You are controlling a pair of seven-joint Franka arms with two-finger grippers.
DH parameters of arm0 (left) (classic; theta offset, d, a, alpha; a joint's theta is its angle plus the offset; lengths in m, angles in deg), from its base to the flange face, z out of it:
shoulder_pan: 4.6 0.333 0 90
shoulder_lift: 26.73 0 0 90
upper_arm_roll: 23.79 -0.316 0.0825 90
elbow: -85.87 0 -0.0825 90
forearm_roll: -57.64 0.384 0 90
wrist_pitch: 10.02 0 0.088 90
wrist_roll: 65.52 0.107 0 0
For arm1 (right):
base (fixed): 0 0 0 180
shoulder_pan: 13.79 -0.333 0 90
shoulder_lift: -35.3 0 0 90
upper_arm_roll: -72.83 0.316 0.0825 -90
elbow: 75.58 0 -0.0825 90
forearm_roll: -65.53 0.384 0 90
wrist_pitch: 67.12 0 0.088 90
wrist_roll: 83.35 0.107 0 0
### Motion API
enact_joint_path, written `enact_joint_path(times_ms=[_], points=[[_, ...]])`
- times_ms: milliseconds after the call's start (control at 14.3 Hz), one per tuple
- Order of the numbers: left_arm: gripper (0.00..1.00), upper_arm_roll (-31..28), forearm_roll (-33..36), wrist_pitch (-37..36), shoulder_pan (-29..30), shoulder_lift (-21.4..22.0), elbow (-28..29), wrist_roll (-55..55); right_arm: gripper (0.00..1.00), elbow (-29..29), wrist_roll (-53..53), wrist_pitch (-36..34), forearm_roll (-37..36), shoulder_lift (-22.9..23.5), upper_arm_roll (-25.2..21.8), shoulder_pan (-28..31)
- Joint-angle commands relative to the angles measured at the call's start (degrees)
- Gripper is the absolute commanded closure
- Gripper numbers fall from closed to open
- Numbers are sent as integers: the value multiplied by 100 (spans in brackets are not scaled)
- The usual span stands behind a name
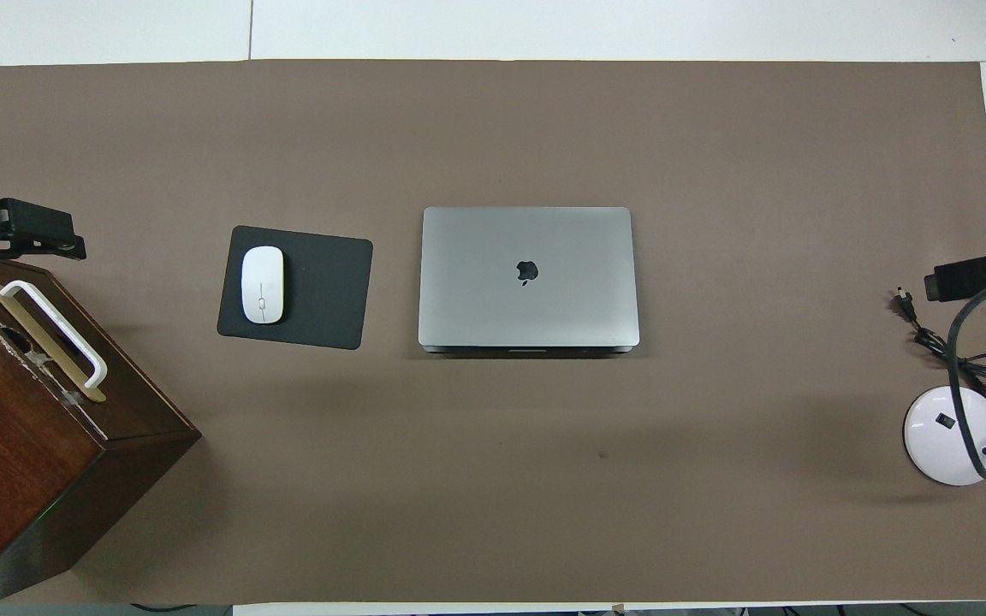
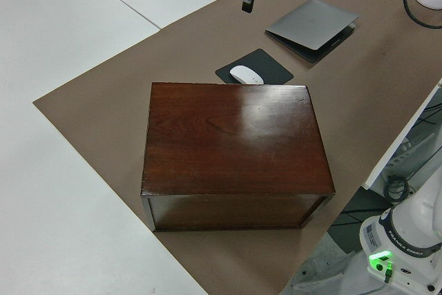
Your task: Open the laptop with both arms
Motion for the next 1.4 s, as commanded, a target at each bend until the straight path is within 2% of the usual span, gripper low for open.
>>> enact_joint_path(times_ms=[0, 559, 628, 768, 838, 1117, 1327], points=[[0, 33, 67, -13, 53, -21, -60, -57, 0, 143, -94, 20, 145, -125, -62, -20], [0, 50, 32, 84, 62, -21, -51, -275, 0, 161, -85, 46, 145, -133, -53, -12], [19, 68, 41, 92, 71, -13, -42, -337, 0, 161, -85, 46, 145, -133, -53, -12], [90, 112, 41, 66, 62, -4, 2, -364, 0, 161, -76, 55, 145, -133, -53, -3], [100, 129, 41, 66, 62, 14, 37, -390, 0, 161, -76, 64, 145, -133, -53, -3], [100, 147, -133, 163, -25, 207, 370, -1425, 0, 161, -76, 64, 145, -133, -53, -3], [100, 147, -968, 1038, -69, 610, 1344, -2698, 0, 152, -59, 99, 145, -133, -53, 6]])
